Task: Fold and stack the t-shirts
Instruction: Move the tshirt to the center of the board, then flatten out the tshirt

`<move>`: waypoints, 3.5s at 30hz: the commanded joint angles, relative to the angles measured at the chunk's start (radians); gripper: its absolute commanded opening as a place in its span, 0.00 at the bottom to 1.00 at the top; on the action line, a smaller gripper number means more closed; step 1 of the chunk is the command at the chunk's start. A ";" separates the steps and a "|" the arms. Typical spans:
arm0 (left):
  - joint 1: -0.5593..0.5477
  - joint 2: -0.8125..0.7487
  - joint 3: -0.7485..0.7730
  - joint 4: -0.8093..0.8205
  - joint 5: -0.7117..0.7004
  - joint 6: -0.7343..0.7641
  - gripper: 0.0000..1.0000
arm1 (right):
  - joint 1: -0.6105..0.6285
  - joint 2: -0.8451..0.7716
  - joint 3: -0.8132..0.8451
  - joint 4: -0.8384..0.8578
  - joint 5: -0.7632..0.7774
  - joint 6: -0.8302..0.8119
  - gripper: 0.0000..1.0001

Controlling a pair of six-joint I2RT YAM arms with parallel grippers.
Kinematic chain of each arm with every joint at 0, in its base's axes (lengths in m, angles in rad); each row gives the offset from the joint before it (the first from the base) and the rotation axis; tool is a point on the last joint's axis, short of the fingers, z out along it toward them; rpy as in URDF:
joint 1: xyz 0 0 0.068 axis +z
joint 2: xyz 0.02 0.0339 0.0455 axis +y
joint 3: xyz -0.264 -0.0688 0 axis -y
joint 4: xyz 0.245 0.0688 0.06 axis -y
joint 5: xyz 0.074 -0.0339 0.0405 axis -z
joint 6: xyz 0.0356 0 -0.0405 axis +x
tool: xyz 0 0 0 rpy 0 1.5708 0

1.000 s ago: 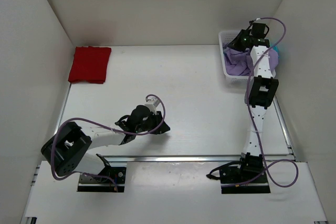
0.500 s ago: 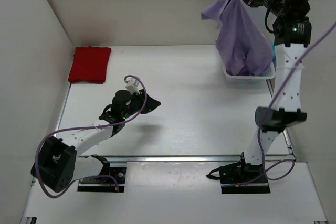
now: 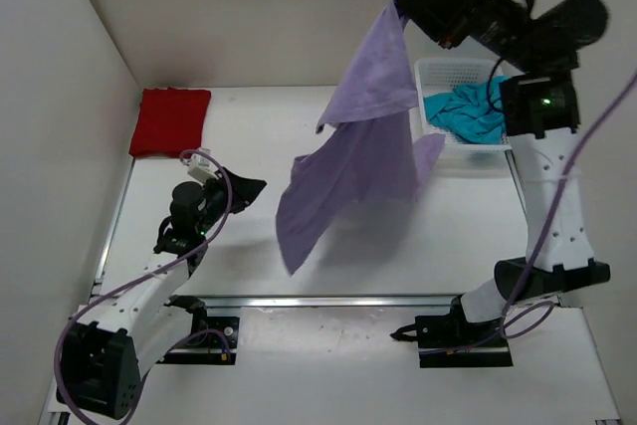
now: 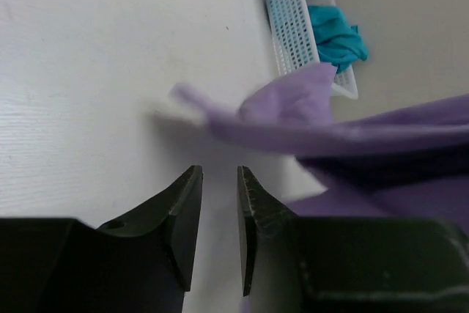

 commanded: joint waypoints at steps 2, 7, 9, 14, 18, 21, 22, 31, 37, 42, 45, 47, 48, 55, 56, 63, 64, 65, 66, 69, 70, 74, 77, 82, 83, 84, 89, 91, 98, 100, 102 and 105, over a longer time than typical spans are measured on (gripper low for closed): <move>0.008 -0.051 -0.022 -0.061 0.002 0.020 0.38 | -0.012 0.151 -0.262 0.173 -0.131 0.077 0.00; -0.082 -0.004 -0.070 -0.009 -0.037 0.042 0.41 | -0.052 0.339 -0.447 0.502 -0.283 0.273 0.00; -0.099 0.034 -0.085 -0.006 -0.066 0.062 0.41 | -0.078 0.442 -0.388 0.520 -0.320 0.362 0.00; -0.072 0.103 -0.119 0.056 -0.054 0.042 0.42 | -0.074 0.462 -0.235 0.112 -0.198 0.077 0.00; -0.105 0.150 -0.102 0.043 -0.067 0.068 0.47 | -0.058 0.476 -0.004 -0.213 -0.121 -0.110 0.00; -0.077 0.133 -0.113 0.025 -0.072 0.066 0.47 | -0.003 0.472 0.132 -0.325 -0.023 -0.165 0.00; -0.052 0.119 -0.139 0.054 -0.058 0.050 0.46 | 0.029 0.494 0.222 -0.374 0.002 -0.171 0.00; 0.164 -0.149 -0.087 -0.145 -0.087 0.046 0.49 | 0.264 0.437 0.395 -0.105 -0.116 0.026 0.00; 0.206 -0.140 -0.032 -0.156 -0.061 0.019 0.49 | 0.161 0.230 0.306 0.138 -0.279 0.197 0.00; 0.238 -0.128 0.075 -0.182 -0.058 0.036 0.49 | -0.105 -0.040 -0.149 0.430 -0.418 0.356 0.00; 0.243 -0.088 0.148 -0.194 -0.057 0.055 0.50 | -0.305 -0.226 -0.618 0.739 -0.452 0.525 0.00; 0.218 -0.068 0.164 -0.190 -0.058 0.071 0.51 | -0.371 -0.330 -0.882 0.659 -0.429 0.435 0.00; 0.185 -0.051 0.158 -0.182 -0.063 0.080 0.50 | -0.374 -0.349 -0.960 0.518 -0.403 0.308 0.00; -0.041 0.136 0.108 -0.185 -0.156 0.148 0.53 | -0.377 -0.358 -1.165 0.126 -0.114 0.025 0.00; -0.059 0.174 0.091 -0.156 -0.161 0.131 0.54 | -0.374 -0.343 -1.153 0.074 -0.072 -0.007 0.00; -0.107 0.439 0.176 -0.068 -0.202 0.135 0.65 | -0.365 -0.268 -1.110 -0.033 0.085 -0.072 0.00; -0.112 0.487 0.213 -0.085 -0.202 0.145 0.66 | -0.364 -0.274 -1.140 0.019 0.057 -0.050 0.00; -0.116 0.513 0.229 -0.093 -0.192 0.149 0.66 | -0.361 -0.271 -1.150 0.040 0.051 -0.043 0.00; -0.118 0.550 0.249 -0.111 -0.193 0.146 0.65 | -0.360 -0.271 -1.160 0.063 0.036 -0.037 0.00; -0.125 0.594 0.205 -0.017 -0.228 0.108 0.67 | -0.351 -0.266 -1.176 0.086 0.014 -0.033 0.00; -0.119 0.622 0.210 0.002 -0.230 0.102 0.69 | -0.350 -0.266 -1.182 0.104 0.013 -0.024 0.00; -0.122 0.716 0.282 -0.033 -0.256 0.096 0.55 | -0.342 -0.263 -1.196 0.129 -0.006 -0.010 0.00; -0.122 0.760 0.296 0.004 -0.239 0.094 0.33 | -0.341 -0.266 -1.206 0.130 0.000 -0.006 0.00; -0.113 0.620 0.302 0.005 -0.233 0.056 0.00 | -0.313 -0.262 -1.176 0.109 0.002 -0.024 0.00; -0.110 0.546 0.316 -0.025 -0.244 0.065 0.00 | -0.307 -0.262 -1.164 0.097 0.002 -0.030 0.00; -0.113 0.509 0.332 -0.054 -0.247 0.066 0.00 | -0.296 -0.268 -1.154 0.094 0.008 -0.032 0.00; -0.061 0.218 0.423 -0.185 -0.195 0.088 0.00 | -0.259 -0.289 -1.075 0.043 0.010 -0.046 0.00; -0.020 0.136 0.470 -0.260 -0.175 0.096 0.00 | -0.230 -0.321 -1.041 -0.016 0.022 -0.066 0.00; 0.126 -0.057 0.640 -0.429 -0.060 0.088 0.00 | -0.124 -0.424 -0.829 -0.194 0.117 -0.151 0.00; 0.176 -0.060 0.738 -0.490 -0.028 0.097 0.00 | -0.077 -0.446 -0.769 -0.248 0.135 -0.170 0.00; 0.219 -0.053 0.813 -0.536 0.009 0.109 0.00 | -0.051 -0.469 -0.696 -0.265 0.155 -0.168 0.00; 0.241 -0.030 0.927 -0.598 -0.026 0.148 0.00 | -0.020 -0.472 -0.616 -0.282 0.194 -0.178 0.00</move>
